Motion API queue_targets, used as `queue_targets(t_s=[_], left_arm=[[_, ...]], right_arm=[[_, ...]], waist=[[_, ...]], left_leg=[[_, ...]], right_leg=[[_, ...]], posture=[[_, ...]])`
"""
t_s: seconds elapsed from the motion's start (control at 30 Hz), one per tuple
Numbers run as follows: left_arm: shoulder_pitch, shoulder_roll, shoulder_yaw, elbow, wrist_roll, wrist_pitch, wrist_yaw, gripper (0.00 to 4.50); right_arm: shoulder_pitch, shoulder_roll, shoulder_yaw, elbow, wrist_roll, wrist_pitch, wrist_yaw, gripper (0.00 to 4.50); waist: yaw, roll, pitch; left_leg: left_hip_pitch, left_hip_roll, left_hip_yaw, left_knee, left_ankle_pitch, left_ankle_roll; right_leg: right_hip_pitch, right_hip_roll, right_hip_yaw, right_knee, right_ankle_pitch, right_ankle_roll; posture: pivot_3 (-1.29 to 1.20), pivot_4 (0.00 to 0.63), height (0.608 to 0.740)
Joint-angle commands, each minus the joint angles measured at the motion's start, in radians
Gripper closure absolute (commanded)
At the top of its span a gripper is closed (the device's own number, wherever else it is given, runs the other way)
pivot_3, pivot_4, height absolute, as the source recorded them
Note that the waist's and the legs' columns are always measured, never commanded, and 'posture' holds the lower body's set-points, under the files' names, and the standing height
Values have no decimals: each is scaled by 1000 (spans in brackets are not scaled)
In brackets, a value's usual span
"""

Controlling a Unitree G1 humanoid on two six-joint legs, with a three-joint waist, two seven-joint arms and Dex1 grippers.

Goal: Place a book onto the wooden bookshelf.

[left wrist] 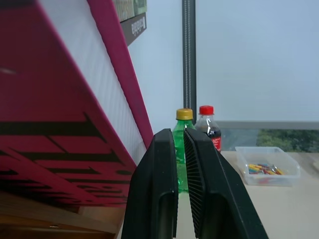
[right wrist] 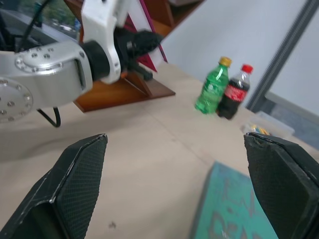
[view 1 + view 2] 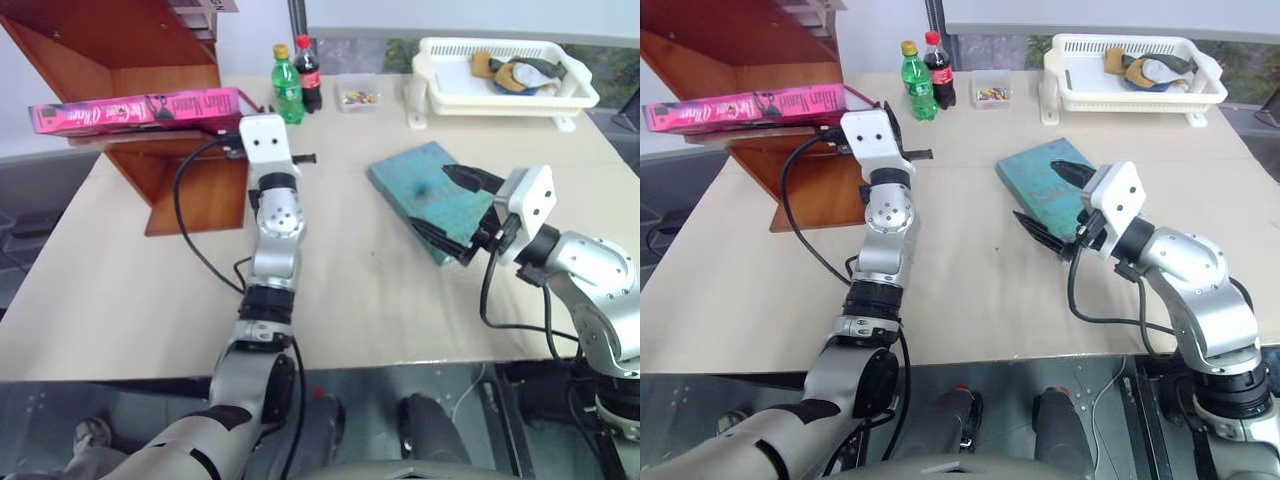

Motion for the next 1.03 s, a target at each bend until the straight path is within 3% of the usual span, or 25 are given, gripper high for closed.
queue_targets(t_s=[0.03,0.23,0.37,0.53,0.6,0.67,0.8,1.03], left_arm=[[57,14,-23,-70,-104,-9,-180,4065],[244,85,-83,-231,-324,131,-583,4065],[387,224,-18,-383,-476,282,-761,2920],[535,385,84,-534,-618,407,-885,529],[691,522,204,-607,-685,462,-1011,183],[790,606,279,-645,-708,502,-1078,183],[895,685,357,-688,-769,534,-1159,183],[913,705,368,-695,-802,576,-1186,183]], right_arm=[[11,-8,-36,-33,12,-17,2,0],[92,-24,-36,-16,-26,-26,8,0],[163,-50,-82,-14,-40,3,-14,0],[283,-101,-193,-68,4,47,2,0],[436,-128,-342,-142,32,85,34,0],[532,-146,-442,-188,48,116,56,0],[622,-173,-566,-244,95,174,68,0],[709,-207,-653,-263,123,203,111,0]], waist=[[-2,0,0],[2,0,0],[-3,1,0],[0,2,0],[7,2,0],[15,2,-1],[24,3,0],[28,3,-1]], left_leg=[[0,0,0,0,0,0],[0,0,0,0,0,0],[0,0,0,0,0,1],[2,2,0,-2,-2,4],[2,1,-1,-2,-3,4],[2,1,-1,-4,-3,4],[3,2,0,-9,-3,5],[4,3,0,-9,-3,5]], right_leg=[[0,0,0,0,0,0],[0,-1,0,0,0,0],[0,0,0,0,0,0],[0,1,1,0,0,-1],[1,0,0,-1,0,0],[2,-1,0,-2,0,0],[1,-1,1,-5,0,-1],[3,-2,-1,-8,-1,0]], posture=[[0,150,740],[0,150,740],[0,150,740],[0,150,740],[0,150,740],[0,150,740],[0,150,740],[0,150,740]])
